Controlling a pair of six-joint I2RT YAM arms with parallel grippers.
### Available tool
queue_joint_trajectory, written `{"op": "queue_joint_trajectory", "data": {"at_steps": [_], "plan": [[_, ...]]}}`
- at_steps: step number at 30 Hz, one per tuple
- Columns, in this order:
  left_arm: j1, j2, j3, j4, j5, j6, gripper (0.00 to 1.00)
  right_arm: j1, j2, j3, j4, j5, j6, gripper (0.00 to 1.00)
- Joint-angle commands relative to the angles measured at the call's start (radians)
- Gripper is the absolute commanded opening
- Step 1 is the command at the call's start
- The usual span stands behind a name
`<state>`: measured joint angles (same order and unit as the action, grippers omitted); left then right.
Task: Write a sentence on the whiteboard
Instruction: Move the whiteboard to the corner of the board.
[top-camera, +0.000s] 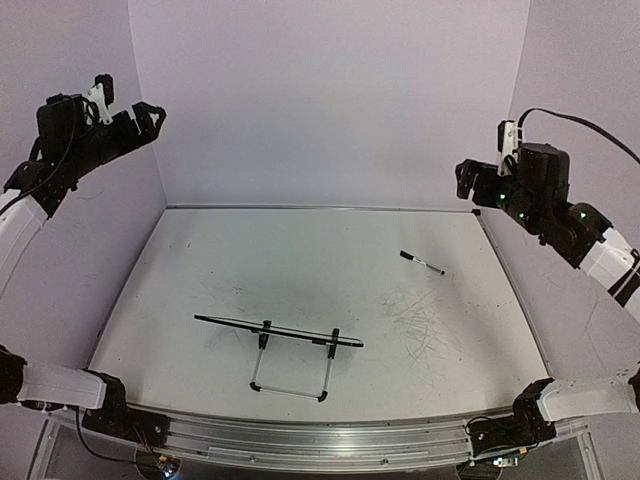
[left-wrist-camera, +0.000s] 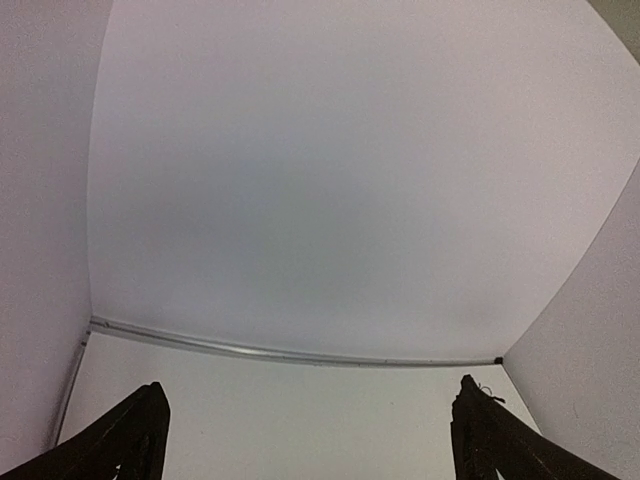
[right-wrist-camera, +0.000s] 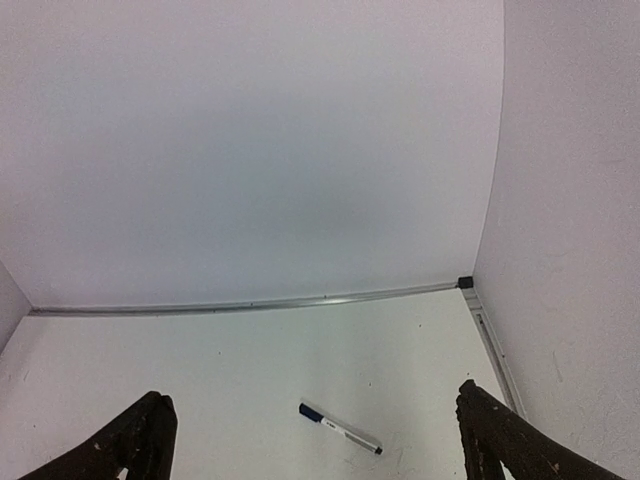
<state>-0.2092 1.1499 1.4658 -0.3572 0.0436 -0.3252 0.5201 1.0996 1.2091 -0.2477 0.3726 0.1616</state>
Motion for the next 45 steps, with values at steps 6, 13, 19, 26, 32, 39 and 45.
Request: {"op": "queue_joint_trajectory", "data": {"at_steps": [6, 13, 19, 26, 32, 39, 45], "plan": [[-0.025, 0.037, -0.166, -0.060, 0.210, -0.094, 0.99, -0.002, 0.092, -0.025, -0.076, -0.327, -0.111, 0.98], [-0.055, 0.036, -0.258, -0.212, -0.014, -0.092, 0.99, 0.000, 0.218, -0.054, -0.124, -0.605, -0.047, 0.98], [-0.058, 0.107, -0.388, -0.262, 0.023, -0.114, 0.99, 0.103, 0.262, -0.125, -0.169, -0.633, -0.211, 0.94], [-0.081, 0.104, -0.490, -0.211, 0.019, -0.156, 0.99, 0.219, 0.175, -0.113, -0.087, -0.703, -0.289, 0.94], [-0.095, 0.092, -0.537, -0.156, 0.001, -0.189, 0.98, 0.405, 0.326, 0.075, -0.173, -0.629, -0.343, 0.94], [-0.104, 0.062, -0.552, -0.115, 0.000, -0.227, 0.98, 0.622, 0.550, 0.329, -0.231, -0.468, -0.331, 0.94], [-0.108, 0.035, -0.566, -0.104, 0.007, -0.239, 0.99, 0.745, 0.686, 0.469, -0.326, -0.287, -0.353, 0.89]]}}
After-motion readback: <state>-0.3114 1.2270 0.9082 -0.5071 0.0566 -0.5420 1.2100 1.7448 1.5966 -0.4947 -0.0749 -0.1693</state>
